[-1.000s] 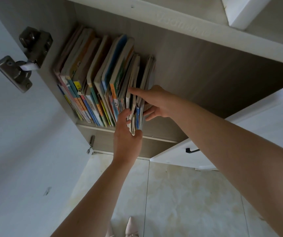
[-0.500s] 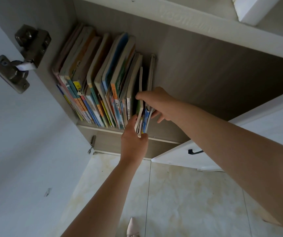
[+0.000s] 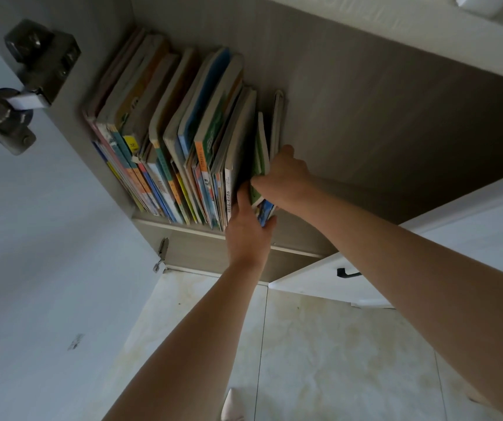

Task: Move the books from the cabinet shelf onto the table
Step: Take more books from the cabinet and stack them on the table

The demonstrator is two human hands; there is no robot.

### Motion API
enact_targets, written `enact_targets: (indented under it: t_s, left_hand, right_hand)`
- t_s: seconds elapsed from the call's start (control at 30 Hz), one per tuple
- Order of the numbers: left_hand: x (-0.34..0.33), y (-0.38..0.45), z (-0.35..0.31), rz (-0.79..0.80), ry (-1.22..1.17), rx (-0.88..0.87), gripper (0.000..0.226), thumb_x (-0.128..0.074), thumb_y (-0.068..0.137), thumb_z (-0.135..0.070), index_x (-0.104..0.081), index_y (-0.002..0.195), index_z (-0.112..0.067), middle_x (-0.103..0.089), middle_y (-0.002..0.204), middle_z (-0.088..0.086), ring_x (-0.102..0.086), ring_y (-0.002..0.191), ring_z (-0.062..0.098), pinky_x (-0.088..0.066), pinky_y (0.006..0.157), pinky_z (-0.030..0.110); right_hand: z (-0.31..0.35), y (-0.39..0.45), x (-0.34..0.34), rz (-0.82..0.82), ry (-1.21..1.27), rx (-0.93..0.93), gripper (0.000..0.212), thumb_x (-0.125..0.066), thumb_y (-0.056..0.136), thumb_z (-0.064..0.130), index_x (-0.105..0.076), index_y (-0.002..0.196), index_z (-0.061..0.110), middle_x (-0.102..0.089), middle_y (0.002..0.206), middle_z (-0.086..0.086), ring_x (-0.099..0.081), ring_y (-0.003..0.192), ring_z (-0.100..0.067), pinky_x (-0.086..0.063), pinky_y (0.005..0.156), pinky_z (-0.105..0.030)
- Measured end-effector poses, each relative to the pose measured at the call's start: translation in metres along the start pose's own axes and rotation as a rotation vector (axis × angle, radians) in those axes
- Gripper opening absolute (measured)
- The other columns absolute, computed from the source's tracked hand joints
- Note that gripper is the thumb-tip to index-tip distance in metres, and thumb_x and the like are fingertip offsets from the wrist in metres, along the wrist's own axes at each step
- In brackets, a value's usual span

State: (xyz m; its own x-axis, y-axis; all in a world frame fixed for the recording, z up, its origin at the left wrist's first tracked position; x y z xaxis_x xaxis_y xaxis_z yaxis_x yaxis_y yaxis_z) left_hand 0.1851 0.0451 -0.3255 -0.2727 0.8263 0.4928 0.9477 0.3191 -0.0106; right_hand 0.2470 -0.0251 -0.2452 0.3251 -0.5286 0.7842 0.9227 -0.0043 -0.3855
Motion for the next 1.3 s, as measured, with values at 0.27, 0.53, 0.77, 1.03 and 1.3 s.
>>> enact_targets:
  t_s: [0.27,0.53,0.77,1.03,1.3]
  left_hand:
    - [0.007,-0.021,-0.004,-0.041,0.135,-0.113,0.073,-0.078,0.075,-0.026,-0.044,0.139,-0.016,-0.071,0.108,0.005,-0.072,0.084,0.022,-0.057,0.077,0.031]
    - [0.037,-0.055,0.016,-0.064,0.032,-0.076,0.074,-0.081,0.075,-0.029,-0.039,0.136,-0.021,-0.072,0.107,0.0,-0.072,0.083,0.018,-0.061,0.073,0.032]
    - [0.035,-0.054,0.017,-0.104,0.056,-0.085,0.074,-0.079,0.077,-0.024,-0.04,0.14,-0.017,-0.054,0.134,0.004,-0.06,0.117,0.022,-0.054,0.089,0.034]
    - [0.038,-0.053,0.018,-0.168,0.183,-0.165,0.083,-0.084,0.069,-0.021,-0.035,0.136,-0.022,-0.043,0.137,0.014,-0.047,0.124,0.031,-0.051,0.092,0.04]
    - [0.037,-0.049,0.011,-0.11,0.175,-0.24,0.098,-0.085,0.066,-0.02,-0.024,0.142,-0.022,-0.036,0.145,0.013,-0.038,0.135,0.03,-0.045,0.103,0.043]
  right_hand:
    - [-0.012,-0.032,0.009,0.023,0.024,0.004,0.04,-0.062,0.088,0.022,-0.035,0.113,0.006,-0.05,0.084,-0.006,-0.053,0.068,-0.017,-0.035,0.042,-0.018]
    - [-0.014,-0.061,-0.018,0.059,0.16,-0.02,0.047,-0.067,0.084,0.023,-0.035,0.115,0.008,-0.05,0.079,-0.003,-0.061,0.076,-0.021,-0.047,0.053,-0.028]
    - [-0.007,-0.053,-0.02,0.169,0.19,-0.123,0.062,-0.058,0.087,0.048,-0.033,0.127,0.007,-0.061,0.085,-0.005,-0.065,0.069,-0.016,-0.048,0.038,-0.02]
    - [0.022,-0.022,0.009,0.085,0.194,-0.141,0.095,-0.056,0.08,0.068,-0.01,0.143,0.014,-0.052,0.133,-0.011,-0.064,0.086,-0.026,-0.04,0.03,-0.016]
    - [0.018,-0.021,0.007,0.192,0.21,-0.215,0.081,-0.059,0.084,0.052,-0.013,0.143,0.018,-0.054,0.102,-0.012,-0.067,0.077,-0.035,-0.057,0.077,-0.053]
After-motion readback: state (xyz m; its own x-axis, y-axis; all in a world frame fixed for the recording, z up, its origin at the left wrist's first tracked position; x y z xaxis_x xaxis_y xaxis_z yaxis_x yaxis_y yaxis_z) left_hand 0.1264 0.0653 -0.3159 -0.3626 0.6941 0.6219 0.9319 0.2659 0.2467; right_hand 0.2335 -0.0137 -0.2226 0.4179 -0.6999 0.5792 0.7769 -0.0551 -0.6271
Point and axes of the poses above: each hand's wrist, its own y-axis towards the middle knuckle, its own x-axis out of the back of the hand, z = x × y, the point moved 8 cm from there along y, towards the middle knuckle
